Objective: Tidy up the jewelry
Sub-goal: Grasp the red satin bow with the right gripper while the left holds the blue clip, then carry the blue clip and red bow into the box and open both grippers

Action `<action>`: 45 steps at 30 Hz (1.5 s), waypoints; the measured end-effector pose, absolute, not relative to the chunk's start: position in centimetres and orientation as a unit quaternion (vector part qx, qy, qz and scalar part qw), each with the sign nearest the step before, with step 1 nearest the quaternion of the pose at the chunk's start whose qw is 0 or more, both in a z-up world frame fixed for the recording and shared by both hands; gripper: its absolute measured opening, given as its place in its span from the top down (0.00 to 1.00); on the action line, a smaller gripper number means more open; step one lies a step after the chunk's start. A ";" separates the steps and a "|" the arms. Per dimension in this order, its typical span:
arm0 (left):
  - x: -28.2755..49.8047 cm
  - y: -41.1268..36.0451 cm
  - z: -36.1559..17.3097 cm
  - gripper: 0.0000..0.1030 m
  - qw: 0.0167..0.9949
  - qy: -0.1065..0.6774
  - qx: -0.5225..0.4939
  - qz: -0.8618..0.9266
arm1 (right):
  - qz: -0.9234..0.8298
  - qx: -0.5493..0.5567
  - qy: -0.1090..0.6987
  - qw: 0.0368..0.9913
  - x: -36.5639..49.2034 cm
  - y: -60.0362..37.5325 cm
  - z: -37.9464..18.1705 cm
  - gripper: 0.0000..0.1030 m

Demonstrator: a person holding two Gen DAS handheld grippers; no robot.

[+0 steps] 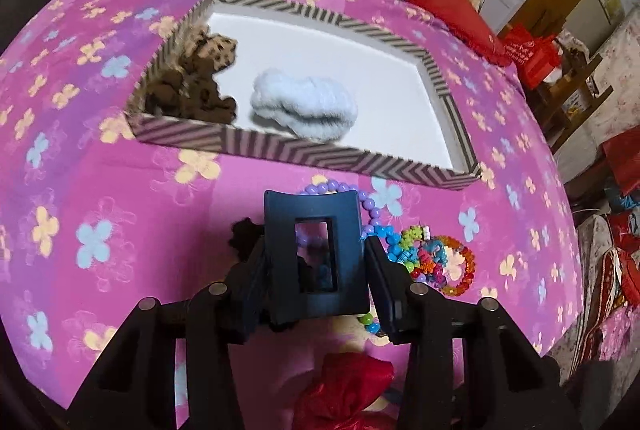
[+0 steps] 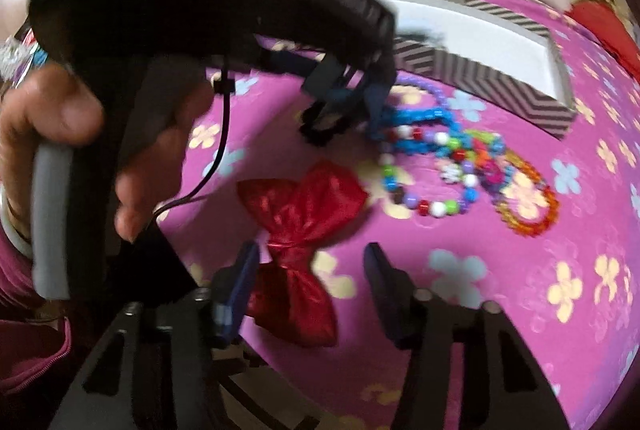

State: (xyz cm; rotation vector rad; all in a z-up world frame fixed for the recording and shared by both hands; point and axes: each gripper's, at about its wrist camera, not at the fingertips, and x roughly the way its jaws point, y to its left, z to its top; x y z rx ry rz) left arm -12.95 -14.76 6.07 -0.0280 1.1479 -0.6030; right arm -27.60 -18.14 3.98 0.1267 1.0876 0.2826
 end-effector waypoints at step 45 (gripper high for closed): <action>6.9 -16.7 4.3 0.57 0.822 0.536 -0.042 -0.187 | 0.021 0.172 0.484 0.858 0.3 -29.8 3.5 0.81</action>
